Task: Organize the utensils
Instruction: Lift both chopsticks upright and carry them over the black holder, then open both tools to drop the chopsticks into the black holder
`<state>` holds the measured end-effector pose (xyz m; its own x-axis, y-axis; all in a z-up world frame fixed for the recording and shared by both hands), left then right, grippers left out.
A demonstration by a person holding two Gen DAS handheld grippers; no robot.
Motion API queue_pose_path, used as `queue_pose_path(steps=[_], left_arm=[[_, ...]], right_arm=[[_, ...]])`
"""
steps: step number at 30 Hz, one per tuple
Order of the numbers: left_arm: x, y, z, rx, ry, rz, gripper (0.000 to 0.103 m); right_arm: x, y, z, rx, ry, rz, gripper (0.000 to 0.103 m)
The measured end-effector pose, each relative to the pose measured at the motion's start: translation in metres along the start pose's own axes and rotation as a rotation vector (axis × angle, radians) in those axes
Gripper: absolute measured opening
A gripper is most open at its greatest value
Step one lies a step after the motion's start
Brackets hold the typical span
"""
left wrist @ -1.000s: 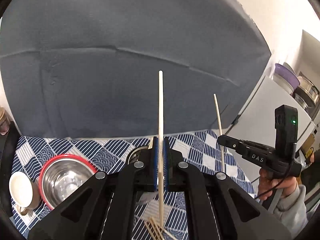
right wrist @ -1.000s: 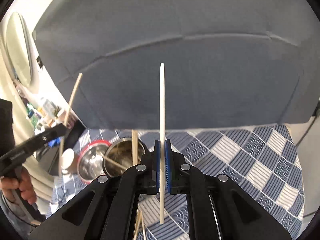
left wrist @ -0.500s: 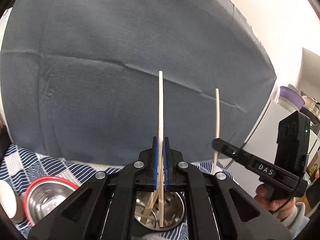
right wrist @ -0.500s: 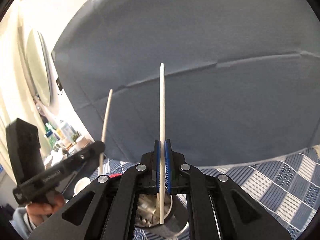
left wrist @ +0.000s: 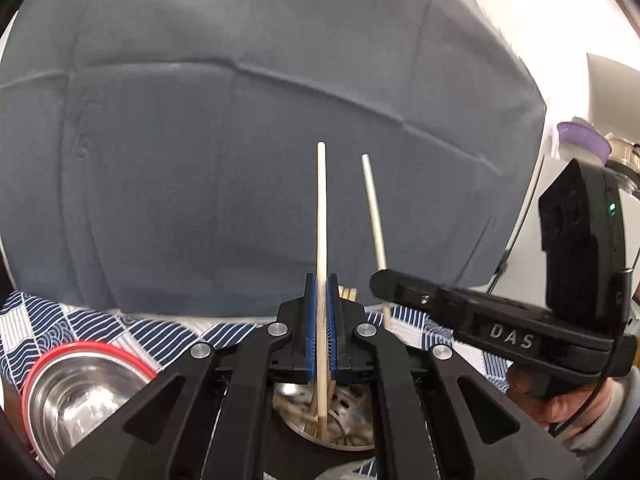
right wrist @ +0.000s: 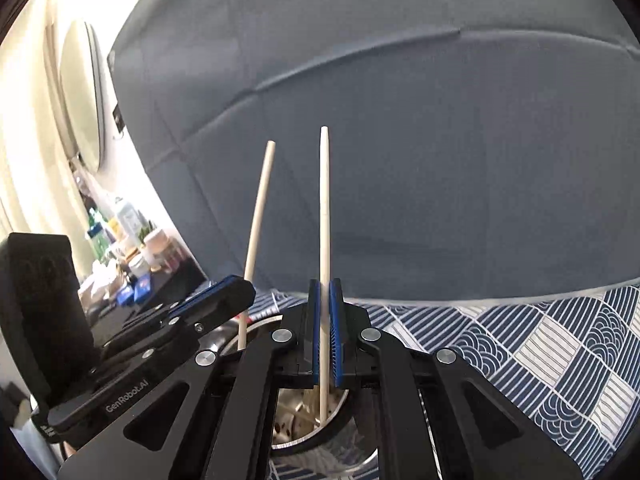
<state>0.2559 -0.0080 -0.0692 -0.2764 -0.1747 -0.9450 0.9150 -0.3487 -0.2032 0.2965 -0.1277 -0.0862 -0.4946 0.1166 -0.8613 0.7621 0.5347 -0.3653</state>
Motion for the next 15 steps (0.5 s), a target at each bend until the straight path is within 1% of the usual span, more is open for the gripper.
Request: queue_pose_path(steps=[4, 5, 9, 12, 13, 15], left_arm=[[-0.001, -0.006, -0.002, -0.004, -0.010, -0.005, 0.005], [-0.002, -0.008, -0.002, -0.004, -0.012, -0.008, 0.005], [-0.007, -0.017, -0.002, -0.013, 0.000, -0.016, 0.008], [-0.014, -0.027, -0.003, -0.027, 0.005, -0.009, 0.015], [-0.016, -0.030, -0.003, -0.031, 0.006, -0.011, 0.020], [-0.022, -0.035, -0.003, -0.039, 0.005, -0.015, 0.023]], right_arm=[[0.002, -0.010, 0.001, 0.010, -0.006, -0.001, 0.005], [0.003, -0.013, 0.001, 0.014, -0.010, 0.002, 0.007], [-0.001, -0.026, 0.003, 0.014, 0.006, 0.009, 0.009], [-0.007, -0.034, 0.001, 0.038, -0.008, 0.015, 0.009], [-0.009, -0.036, 0.000, 0.040, -0.007, 0.012, 0.009], [-0.012, -0.041, -0.003, 0.044, -0.008, 0.008, 0.010]])
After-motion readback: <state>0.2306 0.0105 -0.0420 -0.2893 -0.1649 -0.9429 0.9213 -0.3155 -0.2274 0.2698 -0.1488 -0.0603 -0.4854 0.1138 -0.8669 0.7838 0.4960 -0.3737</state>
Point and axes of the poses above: each gripper's, at about its wrist camera, not at the fingertips, and y roughly the way its jaws point, z to its right, x to its underside, the point moved 5 cm from there along y, roughly the way its jaws point, and after that the axes turned 11 degrees about z, right-handed, at the moved point
